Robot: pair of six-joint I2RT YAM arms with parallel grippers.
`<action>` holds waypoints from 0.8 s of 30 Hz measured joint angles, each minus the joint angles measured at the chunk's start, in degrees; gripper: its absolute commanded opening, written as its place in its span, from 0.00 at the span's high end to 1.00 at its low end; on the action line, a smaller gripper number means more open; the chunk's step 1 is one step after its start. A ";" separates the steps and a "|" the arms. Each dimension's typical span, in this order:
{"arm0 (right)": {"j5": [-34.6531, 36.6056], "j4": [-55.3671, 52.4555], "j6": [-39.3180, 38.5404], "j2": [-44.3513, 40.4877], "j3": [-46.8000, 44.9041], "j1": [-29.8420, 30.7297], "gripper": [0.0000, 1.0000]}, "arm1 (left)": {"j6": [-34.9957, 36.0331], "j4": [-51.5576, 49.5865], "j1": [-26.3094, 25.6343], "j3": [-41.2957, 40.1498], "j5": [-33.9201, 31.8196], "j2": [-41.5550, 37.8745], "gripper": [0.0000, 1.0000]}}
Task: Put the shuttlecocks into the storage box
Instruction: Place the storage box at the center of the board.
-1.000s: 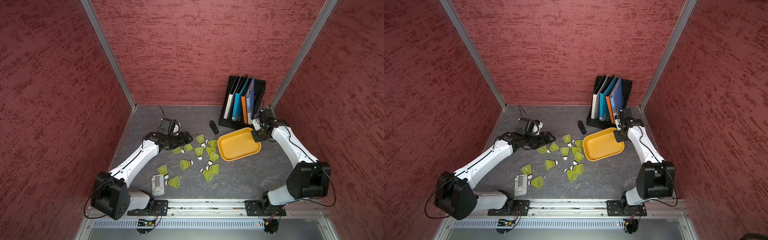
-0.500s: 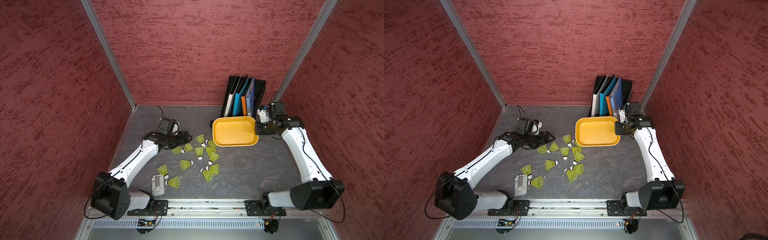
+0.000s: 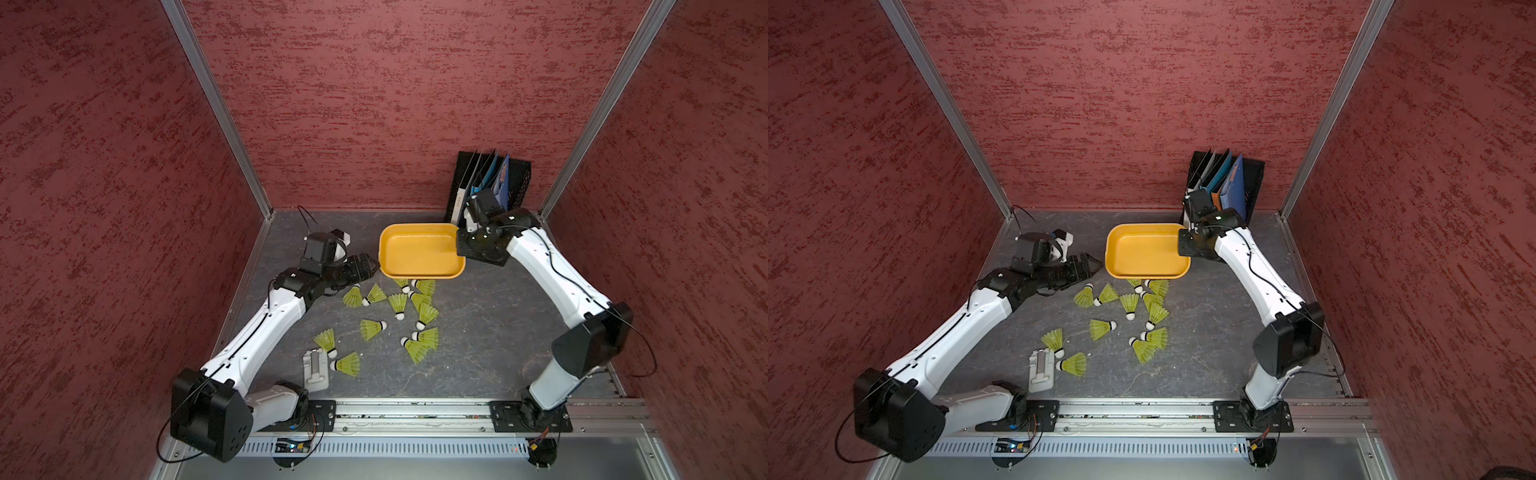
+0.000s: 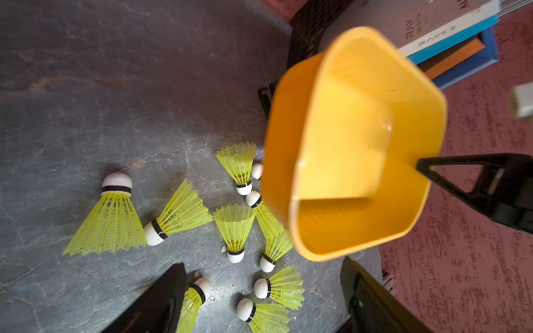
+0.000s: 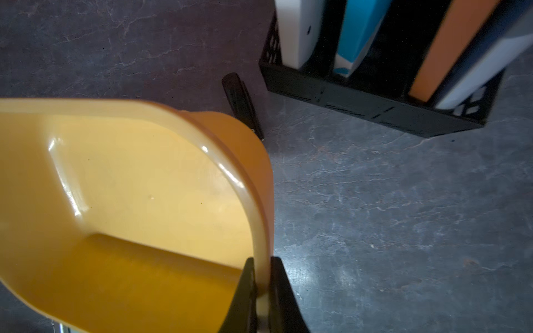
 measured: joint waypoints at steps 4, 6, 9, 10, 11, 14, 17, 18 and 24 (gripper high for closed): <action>1.16 -0.94 2.78 8.46 8.76 3.37 1.00 | 1.20 2.91 1.66 -2.16 0.00 -5.35 0.11; 1.31 -1.20 3.58 13.11 14.25 4.61 1.00 | 1.66 4.94 3.23 -3.80 1.22 -8.28 0.11; 1.18 -1.68 4.24 19.93 22.69 5.92 1.00 | 1.01 7.82 7.48 -5.70 5.66 -10.80 0.10; 1.14 -1.86 4.35 21.86 25.14 6.16 1.00 | 0.48 8.55 8.96 -6.10 7.04 -11.06 0.10; 1.07 -2.05 4.50 24.13 28.11 6.43 1.00 | -0.02 9.11 10.78 -6.47 8.46 -11.10 0.10; 0.79 -2.25 4.70 30.75 36.57 6.84 1.00 | -1.73 9.16 15.02 -7.13 11.32 -10.86 0.11; 0.55 -2.08 4.72 36.02 42.64 7.10 1.00 | -4.39 9.40 16.90 -7.63 13.00 -9.97 0.12; 0.48 -1.88 4.72 37.29 43.56 7.10 1.00 | -5.57 10.05 17.09 -8.22 13.53 -9.68 0.12; -0.15 -1.11 4.59 41.81 44.52 7.13 1.00 | -11.26 12.52 17.18 -11.96 15.04 -8.83 0.12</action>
